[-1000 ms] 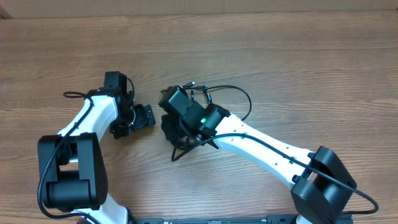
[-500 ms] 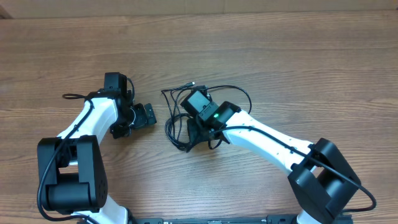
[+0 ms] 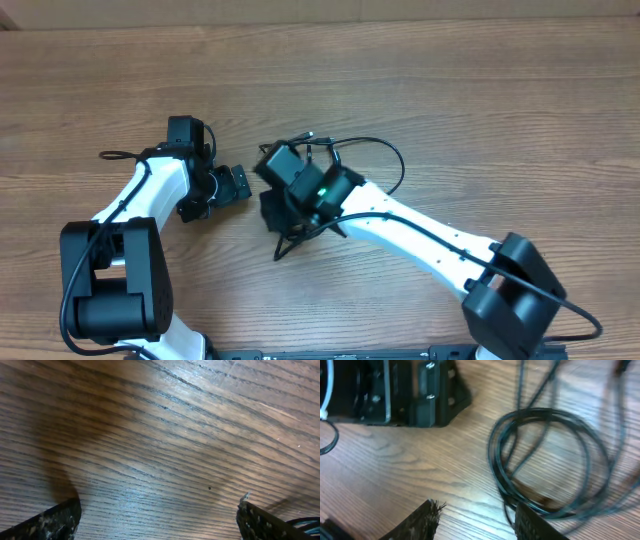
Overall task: Untangle cables
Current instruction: 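Lower the right gripper onto the cable coil at center and grasp it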
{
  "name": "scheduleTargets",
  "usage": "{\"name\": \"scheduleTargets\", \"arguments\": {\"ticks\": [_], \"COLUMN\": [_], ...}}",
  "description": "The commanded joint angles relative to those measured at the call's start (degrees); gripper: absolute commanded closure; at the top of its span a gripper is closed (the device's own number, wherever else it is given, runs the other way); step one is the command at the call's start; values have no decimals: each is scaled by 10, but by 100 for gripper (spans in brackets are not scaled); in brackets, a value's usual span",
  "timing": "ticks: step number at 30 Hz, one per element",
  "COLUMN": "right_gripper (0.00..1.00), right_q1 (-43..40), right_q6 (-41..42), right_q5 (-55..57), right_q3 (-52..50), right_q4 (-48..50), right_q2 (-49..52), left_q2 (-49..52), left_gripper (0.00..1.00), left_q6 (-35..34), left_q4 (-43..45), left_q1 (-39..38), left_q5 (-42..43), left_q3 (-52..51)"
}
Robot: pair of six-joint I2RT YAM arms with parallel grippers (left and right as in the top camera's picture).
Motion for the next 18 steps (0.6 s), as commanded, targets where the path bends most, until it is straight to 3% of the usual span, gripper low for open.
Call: {"name": "scheduleTargets", "arguments": {"ticks": [1, 6, 11, 18], "right_gripper": [52, 60, 79, 73], "right_q1": [4, 5, 4, 4], "right_q6": [-4, -4, -4, -2], "right_q5": [-15, -63, -76, -60], "right_q3": [3, 3, 3, 3], "right_q4": [10, 31, 43, 63], "right_q2": [47, 106, 112, 112], "left_q2": [23, 23, 23, 23], "left_gripper": [0, 0, 0, 0], "left_q6": [-2, -2, -2, -2], "left_q4": [6, 7, 6, 7], "left_q1": [2, 2, 2, 2], "left_q5": [-8, -8, -8, -8], "left_q3": [-24, -24, -24, -24]}}
